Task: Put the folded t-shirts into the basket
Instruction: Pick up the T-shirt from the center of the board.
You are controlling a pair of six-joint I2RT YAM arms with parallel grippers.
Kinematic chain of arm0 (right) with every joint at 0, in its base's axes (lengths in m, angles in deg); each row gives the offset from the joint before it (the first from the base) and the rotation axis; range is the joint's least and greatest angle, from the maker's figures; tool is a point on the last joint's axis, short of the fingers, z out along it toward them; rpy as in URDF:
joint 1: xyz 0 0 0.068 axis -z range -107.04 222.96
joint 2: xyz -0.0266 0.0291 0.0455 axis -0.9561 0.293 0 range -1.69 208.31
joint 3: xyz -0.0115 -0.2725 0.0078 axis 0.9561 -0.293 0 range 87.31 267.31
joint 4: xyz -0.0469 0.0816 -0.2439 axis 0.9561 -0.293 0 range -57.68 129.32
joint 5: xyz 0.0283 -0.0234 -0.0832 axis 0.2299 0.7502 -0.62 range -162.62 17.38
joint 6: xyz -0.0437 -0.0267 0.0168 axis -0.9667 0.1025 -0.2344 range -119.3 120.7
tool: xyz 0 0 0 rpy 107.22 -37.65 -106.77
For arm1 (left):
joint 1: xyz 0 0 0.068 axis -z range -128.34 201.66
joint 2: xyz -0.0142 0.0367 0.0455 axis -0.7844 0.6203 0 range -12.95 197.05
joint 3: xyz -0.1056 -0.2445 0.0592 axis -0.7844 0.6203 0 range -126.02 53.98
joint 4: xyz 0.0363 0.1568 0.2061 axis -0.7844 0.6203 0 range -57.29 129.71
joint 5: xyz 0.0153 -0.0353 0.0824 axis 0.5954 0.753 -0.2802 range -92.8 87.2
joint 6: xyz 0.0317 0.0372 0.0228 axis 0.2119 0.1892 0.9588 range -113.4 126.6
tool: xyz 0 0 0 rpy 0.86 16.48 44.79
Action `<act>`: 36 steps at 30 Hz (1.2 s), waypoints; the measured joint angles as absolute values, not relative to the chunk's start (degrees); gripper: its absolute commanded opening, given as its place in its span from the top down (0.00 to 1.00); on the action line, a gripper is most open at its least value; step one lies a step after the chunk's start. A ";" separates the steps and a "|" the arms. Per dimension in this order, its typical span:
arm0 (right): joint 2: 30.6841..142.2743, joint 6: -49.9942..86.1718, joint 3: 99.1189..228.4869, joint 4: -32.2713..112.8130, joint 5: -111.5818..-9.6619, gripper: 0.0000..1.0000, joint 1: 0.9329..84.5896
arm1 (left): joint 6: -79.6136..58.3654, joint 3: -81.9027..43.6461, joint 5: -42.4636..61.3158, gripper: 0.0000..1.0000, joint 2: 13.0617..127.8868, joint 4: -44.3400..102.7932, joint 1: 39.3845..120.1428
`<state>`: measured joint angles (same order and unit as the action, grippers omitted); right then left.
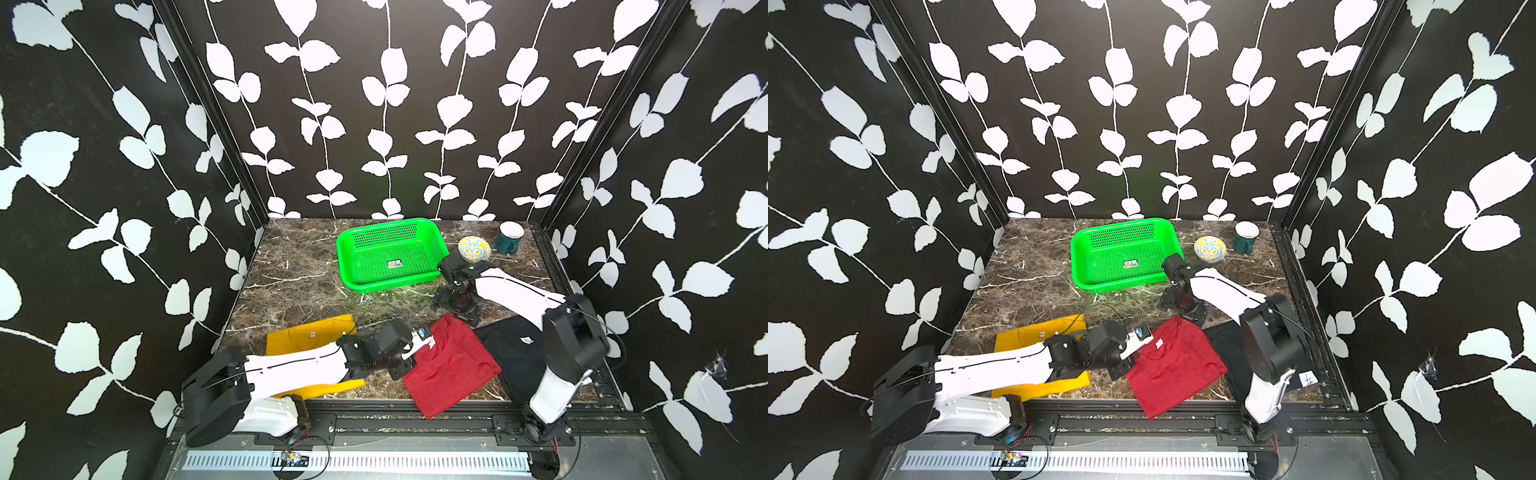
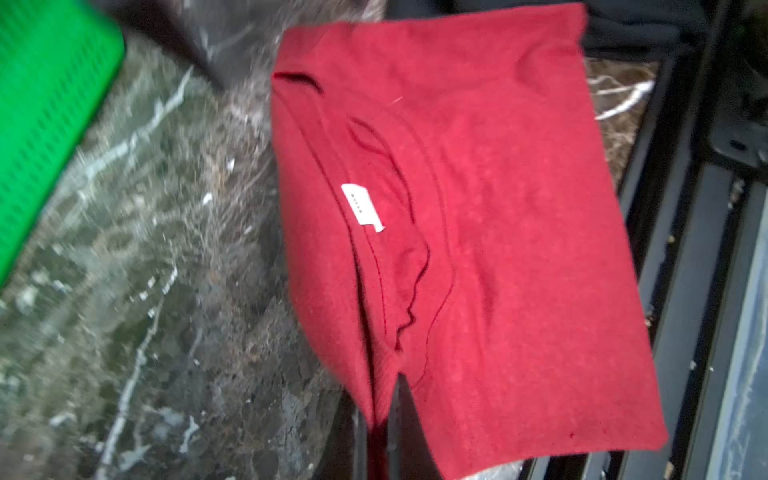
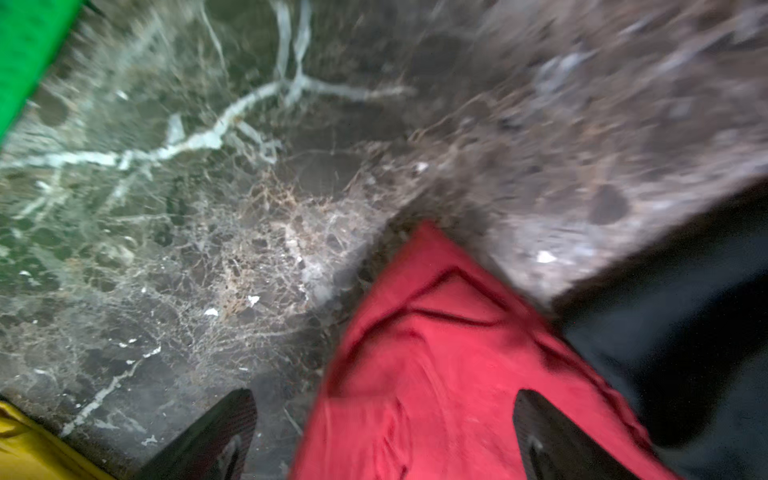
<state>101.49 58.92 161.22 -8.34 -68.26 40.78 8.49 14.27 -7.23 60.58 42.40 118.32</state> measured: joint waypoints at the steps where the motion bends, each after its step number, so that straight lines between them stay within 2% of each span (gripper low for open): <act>1: 103.04 59.18 161.29 -7.88 -67.01 0.02 40.76 | 9.86 14.19 -9.94 1.00 60.85 42.62 120.02; 6: 106.43 59.36 161.29 -7.75 -64.74 0.01 40.74 | 15.28 13.49 -20.63 1.00 62.90 43.04 126.43; 10: 106.74 58.90 161.29 -8.23 -64.92 0.09 40.71 | 18.78 12.13 -26.73 1.00 64.21 43.15 130.95; 16: 106.67 57.78 161.22 -9.41 -67.80 0.36 40.71 | 21.19 11.26 -30.83 1.00 64.19 43.10 133.03; 18: 106.23 57.70 161.07 -9.83 -69.59 0.49 40.71 | 21.51 11.28 -31.16 1.00 63.75 43.15 133.22; 22: 103.63 57.70 160.63 -10.94 -72.13 0.86 40.74 | 21.91 11.63 -31.14 1.00 60.87 43.10 133.31; 24: 101.67 58.20 160.09 -11.12 -72.13 1.00 40.74 | 22.06 11.78 -31.14 1.00 59.42 43.08 133.29; 36: 88.14 67.25 156.35 -9.52 -69.35 1.00 40.74 | 24.44 11.78 -34.22 1.00 57.92 42.69 132.94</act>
<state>88.14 67.25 156.35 -9.52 -69.35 40.74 24.44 11.78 -34.22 57.92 42.69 132.94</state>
